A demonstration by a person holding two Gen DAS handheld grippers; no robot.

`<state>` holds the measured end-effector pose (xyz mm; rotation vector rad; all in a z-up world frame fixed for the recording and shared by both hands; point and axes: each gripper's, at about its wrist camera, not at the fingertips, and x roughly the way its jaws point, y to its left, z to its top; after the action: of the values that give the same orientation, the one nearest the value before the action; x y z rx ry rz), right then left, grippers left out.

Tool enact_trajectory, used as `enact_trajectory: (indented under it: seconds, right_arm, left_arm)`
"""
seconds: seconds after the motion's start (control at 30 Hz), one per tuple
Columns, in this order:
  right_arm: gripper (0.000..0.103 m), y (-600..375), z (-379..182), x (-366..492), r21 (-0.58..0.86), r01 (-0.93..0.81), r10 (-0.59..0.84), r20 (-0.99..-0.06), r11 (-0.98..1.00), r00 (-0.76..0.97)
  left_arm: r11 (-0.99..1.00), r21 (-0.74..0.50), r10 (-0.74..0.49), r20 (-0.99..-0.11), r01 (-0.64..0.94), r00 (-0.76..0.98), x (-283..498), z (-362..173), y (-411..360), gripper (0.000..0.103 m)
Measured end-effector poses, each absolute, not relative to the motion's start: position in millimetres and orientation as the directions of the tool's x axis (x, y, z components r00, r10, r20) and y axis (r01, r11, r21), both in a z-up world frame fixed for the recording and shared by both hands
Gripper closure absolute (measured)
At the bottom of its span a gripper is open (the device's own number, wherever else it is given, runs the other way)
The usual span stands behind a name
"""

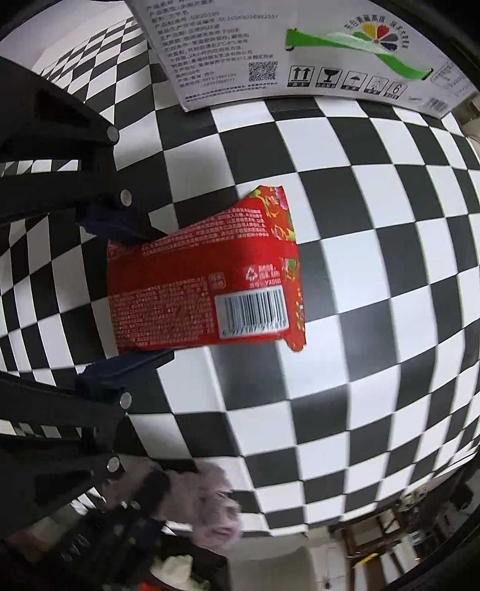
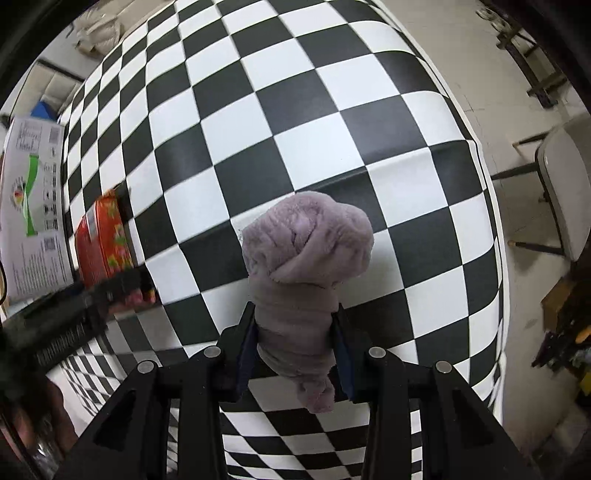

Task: Organize soft objects
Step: 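Carry the red packet and pink cloth into the box and open both tools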

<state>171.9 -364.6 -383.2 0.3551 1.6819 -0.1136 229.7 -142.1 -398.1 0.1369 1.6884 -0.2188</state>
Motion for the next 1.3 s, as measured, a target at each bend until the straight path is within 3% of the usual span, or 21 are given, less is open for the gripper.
enact_trajectory:
  seconds: [0.3, 0.47, 0.6, 0.77, 1.0, 1.3]
  right_arm:
    - [0.056, -355.3, -394.6, 177.9, 0.086, 0.294, 0.133, -0.981, 0.952, -0.142]
    - [0.056, -348.7, -395.0, 177.9, 0.057, 0.29, 0.102, -0.985, 0.955, -0.142]
    - [0.057, -346.4, -395.0, 176.3, 0.039, 0.29, 0.085, -0.985, 0.956, -0.149]
    - [0.062, -339.0, -390.2, 171.6, 0.07, 0.296, 0.118, -0.982, 0.953, -0.148]
    - [0.062, -307.8, -336.7, 164.6, 0.149, 0.229, 0.166, -0.985, 0.962, -0.056]
    - [0.062, -222.9, -218.9, 189.3, 0.292, 0.063, 0.283, -0.952, 0.954, 0.117]
  left_arm:
    - [0.977, -0.047, -0.02, -0.991, 0.208, -0.131, 240.6, -423.3, -156.3, 0.045]
    - [0.979, -0.044, -0.019, -0.992, 0.201, -0.124, 235.4, -412.0, -151.5, 0.046]
    - [0.978, -0.044, -0.022, -0.994, 0.205, -0.11, 228.2, -406.0, -145.7, 0.055]
    - [0.977, -0.067, -0.049, -0.995, 0.205, -0.09, 222.1, -386.8, -142.2, 0.059]
    - [0.966, -0.139, -0.146, -0.989, 0.216, 0.017, 212.0, -315.5, -124.4, 0.059]
    - [0.963, -0.236, -0.258, -0.946, 0.126, 0.195, 222.8, -198.4, -22.4, 0.06]
